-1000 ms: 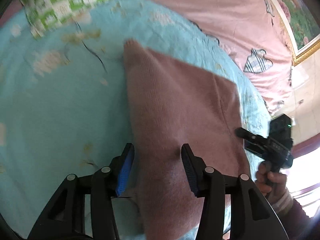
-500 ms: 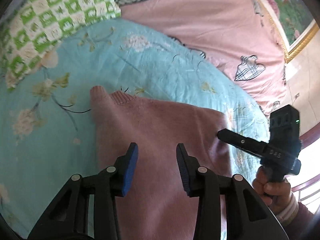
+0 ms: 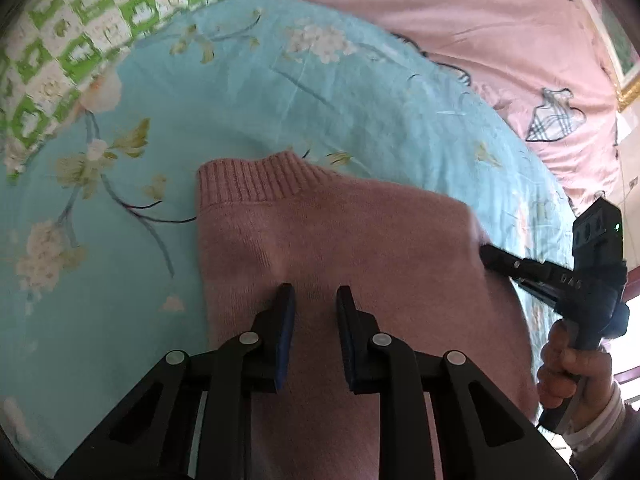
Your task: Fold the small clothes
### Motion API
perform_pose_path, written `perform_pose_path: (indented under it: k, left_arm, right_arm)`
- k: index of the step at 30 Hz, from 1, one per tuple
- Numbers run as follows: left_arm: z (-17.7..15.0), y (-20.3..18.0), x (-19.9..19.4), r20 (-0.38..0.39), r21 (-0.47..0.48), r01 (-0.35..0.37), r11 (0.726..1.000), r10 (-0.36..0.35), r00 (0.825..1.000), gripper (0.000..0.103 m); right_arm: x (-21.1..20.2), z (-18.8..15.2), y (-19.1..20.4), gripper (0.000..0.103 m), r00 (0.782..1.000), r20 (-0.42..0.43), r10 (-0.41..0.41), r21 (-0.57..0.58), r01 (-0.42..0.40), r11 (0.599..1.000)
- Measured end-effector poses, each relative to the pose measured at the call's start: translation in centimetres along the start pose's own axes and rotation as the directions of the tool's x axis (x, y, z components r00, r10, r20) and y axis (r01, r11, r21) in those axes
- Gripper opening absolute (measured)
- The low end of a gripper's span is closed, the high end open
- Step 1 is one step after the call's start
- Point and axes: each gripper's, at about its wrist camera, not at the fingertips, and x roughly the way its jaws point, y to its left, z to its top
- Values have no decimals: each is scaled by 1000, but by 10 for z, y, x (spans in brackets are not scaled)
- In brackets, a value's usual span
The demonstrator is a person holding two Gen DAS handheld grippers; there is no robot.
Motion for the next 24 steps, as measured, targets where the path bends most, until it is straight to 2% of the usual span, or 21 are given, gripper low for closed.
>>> perform_pose_path:
  k: [4, 6, 11, 14, 16, 17, 18, 19, 21, 24]
  left_arm:
    - [-30, -11, -42, 36, 19, 29, 999, -30, 999, 32]
    - [-51, -12, -59, 36, 21, 29, 999, -30, 999, 32]
    - [-104, 1, -84, 3, -21, 2, 1000, -2, 1000, 33]
    - [-121, 6, -91, -7, -25, -11, 1000, 10, 1000, 34]
    - [-130, 4, -93, -23, -3, -27, 1000, 27, 999, 34]
    - [-135, 2, -94, -42, 2, -16, 1000, 17, 999, 36]
    - [-138, -2, -93, -56, 9, -2, 1000, 3, 998, 36]
    - [-140, -3, -92, -61, 19, 8, 1000, -7, 998, 39]
    - [-147, -8, -95, -58, 44, 5, 999, -2, 998, 44]
    - [-159, -14, -97, -40, 32, -11, 999, 12, 999, 44]
  right_arm:
    - [-35, -15, 18, 4, 996, 29, 83, -61, -82, 995]
    - [-53, -34, 27, 6, 995, 9, 102, -117, -100, 988]
    - [-82, -86, 25, 12, 997, -33, 69, -194, -74, 978]
    - [-94, -115, 20, 13, 999, -46, 22, -209, -31, 977]
    - [-107, -131, 10, 17, 999, -35, 6, -186, -12, 982]
    - [-110, -135, 7, 21, 999, -33, 6, -166, -11, 986]
    - [-112, -139, 4, 30, 999, -31, 7, -147, -12, 989]
    - [-115, -144, 2, 34, 1000, -20, 6, -130, -8, 991]
    - [-118, -149, 3, 34, 1000, -7, 16, -137, -17, 990]
    - [-112, -157, 7, 34, 999, -23, 31, -173, -35, 984]
